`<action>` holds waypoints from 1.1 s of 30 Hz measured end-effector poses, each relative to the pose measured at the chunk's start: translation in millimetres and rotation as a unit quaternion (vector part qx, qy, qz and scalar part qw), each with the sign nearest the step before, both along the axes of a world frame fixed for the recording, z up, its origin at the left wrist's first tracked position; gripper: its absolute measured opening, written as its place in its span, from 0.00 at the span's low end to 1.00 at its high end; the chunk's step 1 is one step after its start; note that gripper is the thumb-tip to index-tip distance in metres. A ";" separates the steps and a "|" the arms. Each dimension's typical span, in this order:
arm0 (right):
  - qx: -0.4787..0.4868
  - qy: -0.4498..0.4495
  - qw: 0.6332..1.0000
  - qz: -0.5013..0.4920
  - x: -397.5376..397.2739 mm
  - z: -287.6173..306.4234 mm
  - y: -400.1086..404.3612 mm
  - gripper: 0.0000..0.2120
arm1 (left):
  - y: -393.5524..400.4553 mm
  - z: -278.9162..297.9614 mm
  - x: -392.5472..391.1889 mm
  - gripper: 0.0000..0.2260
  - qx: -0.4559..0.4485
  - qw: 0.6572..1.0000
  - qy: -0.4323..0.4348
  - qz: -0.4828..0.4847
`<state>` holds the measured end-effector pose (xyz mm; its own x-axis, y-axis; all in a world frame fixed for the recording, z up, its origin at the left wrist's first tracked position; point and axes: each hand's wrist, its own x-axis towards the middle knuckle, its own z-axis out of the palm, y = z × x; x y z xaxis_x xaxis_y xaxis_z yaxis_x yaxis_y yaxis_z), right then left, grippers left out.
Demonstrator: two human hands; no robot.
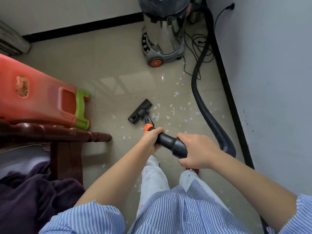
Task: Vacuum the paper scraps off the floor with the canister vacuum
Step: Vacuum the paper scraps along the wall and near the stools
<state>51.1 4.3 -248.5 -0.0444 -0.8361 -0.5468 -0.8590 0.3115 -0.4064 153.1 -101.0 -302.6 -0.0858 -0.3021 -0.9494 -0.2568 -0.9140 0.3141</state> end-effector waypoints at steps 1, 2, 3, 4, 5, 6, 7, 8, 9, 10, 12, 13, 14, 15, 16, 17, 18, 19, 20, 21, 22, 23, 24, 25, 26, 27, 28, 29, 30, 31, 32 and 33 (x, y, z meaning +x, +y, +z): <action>-0.004 0.002 1.000 0.003 -6.1 -0.7 9.6 0.17 | 10.1 -1.4 -4.7 0.08 -0.006 1.000 0.001 -0.002; -0.006 0.004 1.000 0.007 -11.5 -1.3 18.6 0.17 | 18.7 -3.1 -8.3 0.07 -0.010 1.000 0.002 -0.003; -0.012 0.005 1.000 0.008 -17.2 -1.4 28.7 0.18 | 27.9 -3.2 -13.3 0.07 -0.014 1.000 0.002 -0.008; -0.021 0.004 1.000 0.006 -25.4 -1.7 40.1 0.19 | 37.6 -1.3 -21.5 0.07 -0.021 1.000 0.004 -0.011; -0.029 0.004 1.000 0.004 -31.3 -2.0 48.3 0.20 | 43.9 -0.1 -27.8 0.08 -0.032 0.999 0.005 -0.011; -0.035 0.003 0.999 0.000 -39.1 -1.6 56.5 0.20 | 50.0 1.2 -36.4 0.08 -0.043 0.999 0.004 -0.010; -0.042 0.000 0.999 -0.002 -42.8 -1.8 61.5 0.20 | 53.3 1.1 -41.0 0.08 -0.052 0.999 -0.001 -0.010; -0.051 -0.001 0.999 -0.009 -49.9 -2.3 67.3 0.21 | 56.4 1.8 -49.7 0.08 -0.060 0.998 -0.002 -0.016; -0.060 0.001 0.998 -0.014 -54.7 -2.9 70.1 0.22 | 57.5 1.6 -56.4 0.08 -0.065 0.998 -0.004 -0.022; -0.064 0.005 0.998 -0.019 -59.4 -3.1 71.5 0.23 | 57.0 1.1 -62.4 0.08 -0.069 0.997 -0.005 -0.029; -0.066 0.002 0.997 -0.042 -69.3 -4.3 74.2 0.24 | 54.7 -0.1 -76.5 0.08 -0.072 0.996 -0.005 -0.050; -0.068 0.002 0.996 -0.053 -73.3 -4.3 74.1 0.23 | 52.8 0.4 -82.6 0.07 -0.071 0.996 0.000 -0.057; -0.069 0.006 0.996 -0.063 -79.6 -5.2 72.6 0.23 | 49.7 0.0 -91.8 0.07 -0.071 0.995 0.003 -0.064; -0.071 0.013 0.995 -0.069 -84.8 -4.5 70.3 0.23 | 46.3 -0.4 -99.2 0.07 -0.072 0.995 0.004 -0.072; -0.072 0.020 0.994 -0.073 -89.4 -4.2 67.5 0.23 | 42.6 -1.0 -106.0 0.07 -0.072 0.994 0.006 -0.077; -0.078 0.026 0.993 -0.079 -95.2 -4.1 63.7 0.22 | 38.1 -2.1 -114.4 0.07 -0.070 0.994 0.010 -0.085; -0.080 0.033 0.992 -0.087 -102.7 -4.1 58.5 0.22 | 32.3 -3.4 -124.4 0.07 -0.068 0.993 0.016 -0.092; -0.080 0.041 0.992 -0.092 -108.5 -2.5 53.9 0.22 | 27.7 -3.7 -132.2 0.07 -0.064 0.993 0.019 -0.096; -0.079 0.049 0.991 -0.096 -115.6 -1.5 47.9 0.23 | 21.3 -4.5 -141.8 0.07 -0.060 0.993 0.023 -0.101; -0.078 0.054 0.990 -0.103 -122.0 0.5 41.7 0.24 | 14.4 -4.4 -150.6 0.07 -0.059 0.992 0.025 -0.107; -0.079 0.056 0.989 -0.109 -126.9 1.5 37.1 0.25 | 8.9 -4.3 -157.9 0.07 -0.057 0.991 0.028 -0.114; -0.083 0.059 0.988 -0.119 -135.6 3.7 26.9 0.25 | -2.6 -2.5 -169.4 0.07 -0.054 0.990 0.035 -0.126; -0.082 0.059 0.987 -0.125 -140.8 5.9 19.5 0.24 | -10.6 -1.1 -176.5 0.07 -0.053 0.989 0.037 -0.130; -0.082 0.062 0.986 -0.131 -148.1 8.3 7.5 0.23 | -22.6 0.0 -185.6 0.07 -0.053 0.989 0.038 -0.135; -0.079 0.063 0.986 -0.133 -153.8 11.2 -3.1 0.22 | -32.8 -0.3 -192.9 0.07 -0.054 0.988 0.040 -0.136; -0.072 0.064 0.986 -0.134 -157.8 12.9 -11.5 0.21 | -40.8 0.2 -198.0 0.07 -0.053 0.988 0.037 -0.138; -0.068 0.062 0.986 -0.139 -165.7 13.2 -24.8 0.21 | -54.8 -0.4 -206.9 0.07 -0.049 0.988 0.039 -0.141; -0.068 0.063 0.986 -0.140 -172.6 12.9 -35.3 0.21 | -65.5 -0.7 -214.2 0.07 -0.047 0.988 0.040 -0.142; -0.067 0.063 0.986 -0.141 -178.9 11.5 -43.6 0.21 | -74.6 -2.0 -221.5 0.07 -0.046 0.988 0.039 -0.139; -0.067 0.063 0.985 -0.147 -187.3 9.9 -53.4 0.21 | -85.5 -3.9 -230.2 0.07 -0.045 0.988 0.038 -0.143; -0.064 0.062 0.985 -0.147 -192.4 9.3 -58.2 0.21 | -90.8 -4.3 -235.0 0.06 -0.048 0.987 0.034 -0.146; -0.061 0.061 0.985 -0.152 -200.8 7.1 -66.2 0.21 | -99.2 -5.0 -243.4 0.06 -0.049 0.987 0.033 -0.151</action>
